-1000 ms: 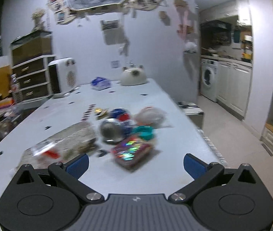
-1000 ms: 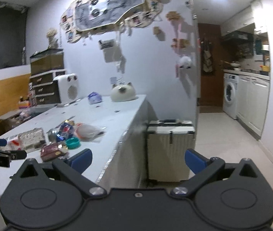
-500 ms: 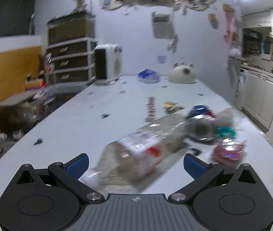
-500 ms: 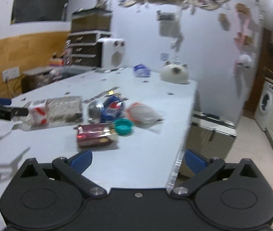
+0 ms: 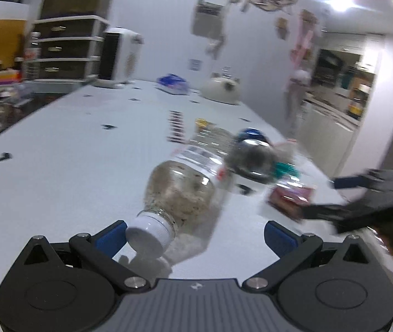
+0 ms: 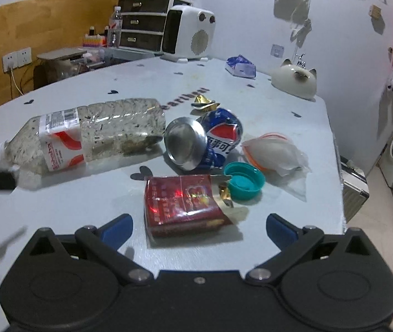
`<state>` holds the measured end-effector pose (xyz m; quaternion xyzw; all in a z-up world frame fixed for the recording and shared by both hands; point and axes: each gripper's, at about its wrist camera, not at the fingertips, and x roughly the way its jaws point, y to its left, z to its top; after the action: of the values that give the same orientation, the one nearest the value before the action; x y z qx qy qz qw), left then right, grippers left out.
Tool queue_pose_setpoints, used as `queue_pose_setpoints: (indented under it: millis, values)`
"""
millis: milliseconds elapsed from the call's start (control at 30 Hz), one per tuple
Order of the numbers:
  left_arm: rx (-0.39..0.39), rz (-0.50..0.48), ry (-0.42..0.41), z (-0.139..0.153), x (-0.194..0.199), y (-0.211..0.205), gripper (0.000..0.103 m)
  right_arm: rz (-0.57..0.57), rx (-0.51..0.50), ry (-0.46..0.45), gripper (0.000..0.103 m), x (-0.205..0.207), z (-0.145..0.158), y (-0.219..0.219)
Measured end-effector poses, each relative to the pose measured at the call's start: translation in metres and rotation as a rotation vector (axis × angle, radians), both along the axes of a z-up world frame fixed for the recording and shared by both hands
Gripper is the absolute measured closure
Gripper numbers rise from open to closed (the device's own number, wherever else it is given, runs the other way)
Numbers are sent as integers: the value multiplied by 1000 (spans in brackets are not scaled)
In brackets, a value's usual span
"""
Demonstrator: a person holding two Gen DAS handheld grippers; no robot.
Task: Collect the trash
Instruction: 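Move both tools back toward the table trash, then grasp the clear plastic bottle with the left tool while the right tool grasps the red cigarette pack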
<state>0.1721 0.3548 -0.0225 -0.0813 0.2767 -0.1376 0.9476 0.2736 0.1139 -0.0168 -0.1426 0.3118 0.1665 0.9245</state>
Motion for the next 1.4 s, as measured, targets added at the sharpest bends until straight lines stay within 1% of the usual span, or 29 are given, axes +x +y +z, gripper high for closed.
queue_pose_setpoints:
  millis: [167, 300, 400, 467, 533, 600, 667, 733, 767, 833, 900, 933, 967, 1000, 1100, 1167, 1200, 1267, 1300, 1400]
  values:
    - [7, -136, 33, 1, -11, -29, 0, -59, 17, 19, 0, 11, -8, -9]
    - [25, -235, 53, 5, -15, -50, 0, -134, 41, 29, 0, 13, -10, -42]
    - [63, -252, 38, 11, -14, -62, 0, -211, 37, 21, 0, 14, -10, -67]
    - [76, -225, 21, 16, -9, -63, 0, -263, 63, 17, 0, 13, -7, -85]
    - [76, -177, 10, 21, 0, -61, 0, -282, 122, 28, 0, 12, -4, -97]
    - [78, -112, 5, 24, 11, -59, 1, -280, 202, 41, 0, 13, 1, -103]
    - [67, -53, 12, 25, 25, -57, 6, -279, 250, 46, 0, 14, 3, -100]
    - [71, 1, 26, 25, 37, -57, 11, -269, 259, 39, 0, 18, 3, -89]
    - [73, 24, 29, 25, 41, -58, 12, -250, 260, 39, 0, 20, 2, -82]
    - [76, 69, 46, 24, 51, -61, 17, -218, 258, 50, 0, 26, 0, -69]
    - [72, 86, 54, 24, 59, -64, 19, -196, 246, 47, 7, 29, -3, -57]
    - [73, 86, 58, 24, 63, -67, 19, -181, 240, 33, 14, 30, -4, -52]
    - [79, 85, 63, 24, 66, -69, 20, -171, 233, 26, 16, 30, -6, -48]
    - [90, 90, 69, 24, 70, -72, 22, -165, 228, 23, 17, 30, -7, -45]
    - [136, 112, 85, 24, 81, -79, 26, -167, 201, 30, 29, 33, -12, -39]
    - [154, 121, 97, 24, 86, -82, 26, -173, 199, 46, 44, 35, -15, -41]
    - [160, 126, 100, 24, 87, -84, 27, -174, 207, 58, 48, 34, -16, -43]
    - [181, 131, 106, 24, 88, -87, 33, -166, 221, 63, 48, 29, -18, -49]
    - [192, 136, 104, 24, 87, -88, 40, -158, 219, 64, 48, 25, -18, -53]
    - [200, 143, 95, 23, 82, -90, 41, -142, 231, 73, 48, 13, -18, -64]
